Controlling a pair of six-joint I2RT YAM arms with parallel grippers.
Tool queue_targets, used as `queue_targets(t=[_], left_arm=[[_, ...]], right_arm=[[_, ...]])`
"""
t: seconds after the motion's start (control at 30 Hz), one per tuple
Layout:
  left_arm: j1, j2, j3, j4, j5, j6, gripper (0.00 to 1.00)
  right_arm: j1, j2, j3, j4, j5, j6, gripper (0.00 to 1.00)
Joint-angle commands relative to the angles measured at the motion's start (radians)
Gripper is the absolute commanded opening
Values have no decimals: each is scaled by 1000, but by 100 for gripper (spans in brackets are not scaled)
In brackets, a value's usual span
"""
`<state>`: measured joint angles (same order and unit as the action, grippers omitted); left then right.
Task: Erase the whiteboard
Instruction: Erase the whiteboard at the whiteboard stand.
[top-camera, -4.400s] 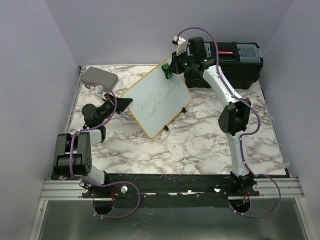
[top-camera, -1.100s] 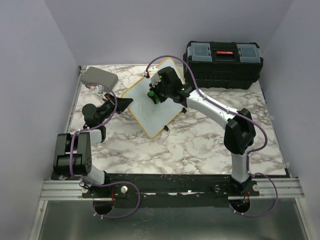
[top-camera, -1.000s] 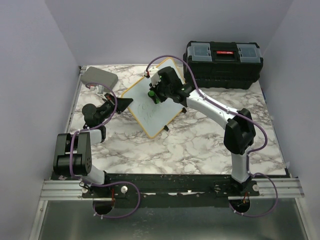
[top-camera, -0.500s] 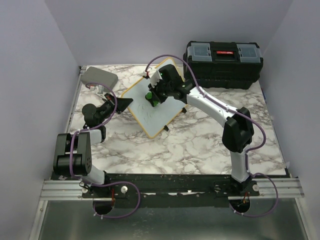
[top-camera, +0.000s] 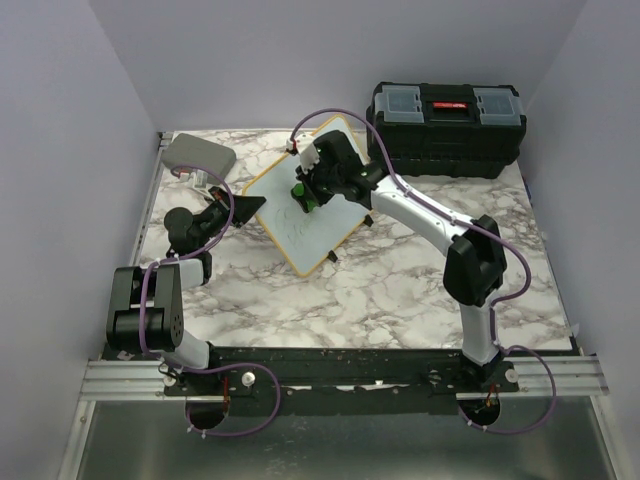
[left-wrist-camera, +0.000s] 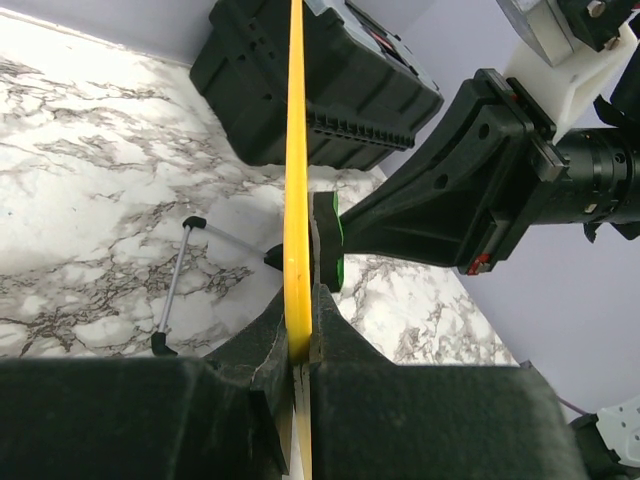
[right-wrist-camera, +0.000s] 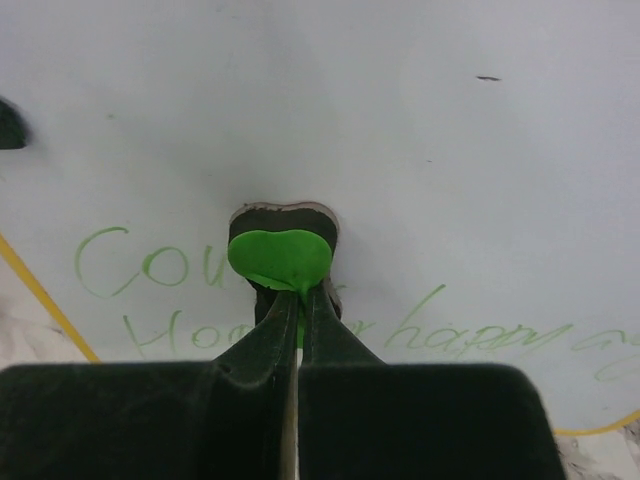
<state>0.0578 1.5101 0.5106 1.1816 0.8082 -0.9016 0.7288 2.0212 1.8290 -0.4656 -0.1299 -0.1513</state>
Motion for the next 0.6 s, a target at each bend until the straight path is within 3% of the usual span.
queue_targets(t=[0.0, 0.13, 0.37, 0.57], left_arm=[[-19, 7, 2, 27, 77, 14, 0], [-18, 5, 0, 27, 77, 15, 0], [-19, 7, 2, 28, 78, 13, 0], [-19, 15, 1, 39, 78, 9, 0]], right_arm=[[-28, 22, -2, 67, 197, -8, 1], [-28, 28, -10, 61, 197, -34, 1], [-28, 33, 1, -116, -122, -144, 1], [-26, 34, 15, -190, -117, -180, 1]])
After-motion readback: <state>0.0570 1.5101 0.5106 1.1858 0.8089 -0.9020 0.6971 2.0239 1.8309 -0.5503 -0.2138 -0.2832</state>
